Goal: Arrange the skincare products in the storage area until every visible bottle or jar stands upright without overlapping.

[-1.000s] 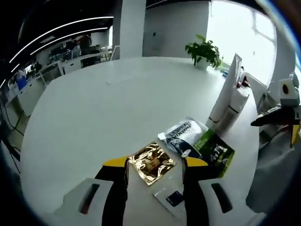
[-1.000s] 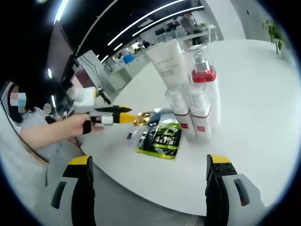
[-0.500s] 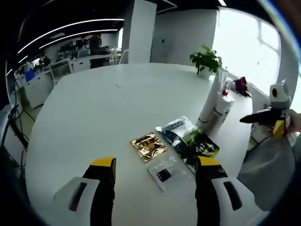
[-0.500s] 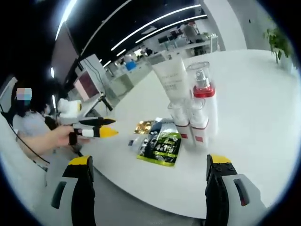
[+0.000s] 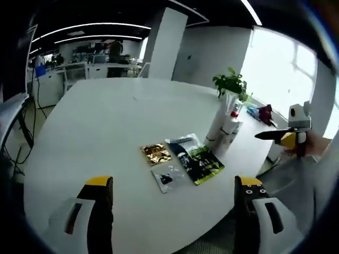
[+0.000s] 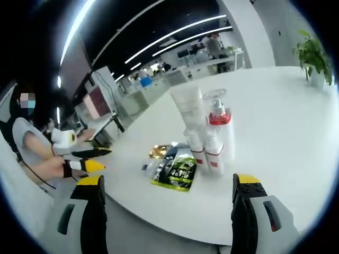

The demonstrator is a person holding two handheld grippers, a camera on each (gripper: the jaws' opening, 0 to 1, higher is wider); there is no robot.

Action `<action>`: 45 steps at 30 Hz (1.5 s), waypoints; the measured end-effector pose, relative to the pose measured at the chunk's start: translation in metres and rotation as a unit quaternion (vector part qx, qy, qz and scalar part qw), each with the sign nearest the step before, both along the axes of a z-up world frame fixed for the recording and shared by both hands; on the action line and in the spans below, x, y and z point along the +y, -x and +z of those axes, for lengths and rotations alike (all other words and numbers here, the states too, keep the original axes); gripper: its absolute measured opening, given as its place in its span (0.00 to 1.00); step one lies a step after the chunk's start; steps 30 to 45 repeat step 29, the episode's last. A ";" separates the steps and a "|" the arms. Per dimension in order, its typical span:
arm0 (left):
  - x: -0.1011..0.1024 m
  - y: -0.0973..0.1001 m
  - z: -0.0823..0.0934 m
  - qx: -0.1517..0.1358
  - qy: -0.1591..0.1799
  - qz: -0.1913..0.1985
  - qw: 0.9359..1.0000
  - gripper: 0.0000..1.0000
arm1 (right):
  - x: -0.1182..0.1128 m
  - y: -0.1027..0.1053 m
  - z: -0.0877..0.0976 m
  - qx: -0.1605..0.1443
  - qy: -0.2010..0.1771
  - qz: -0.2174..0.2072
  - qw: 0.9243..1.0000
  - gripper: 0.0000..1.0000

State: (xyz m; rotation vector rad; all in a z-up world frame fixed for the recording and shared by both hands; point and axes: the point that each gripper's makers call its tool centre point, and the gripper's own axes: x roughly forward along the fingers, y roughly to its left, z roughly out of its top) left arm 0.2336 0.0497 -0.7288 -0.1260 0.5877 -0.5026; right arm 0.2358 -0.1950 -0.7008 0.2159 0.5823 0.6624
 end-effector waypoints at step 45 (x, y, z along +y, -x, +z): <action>0.005 0.012 0.019 -0.017 0.003 0.013 1.000 0.99 | -0.006 0.002 -0.014 0.007 0.013 0.012 1.000 0.99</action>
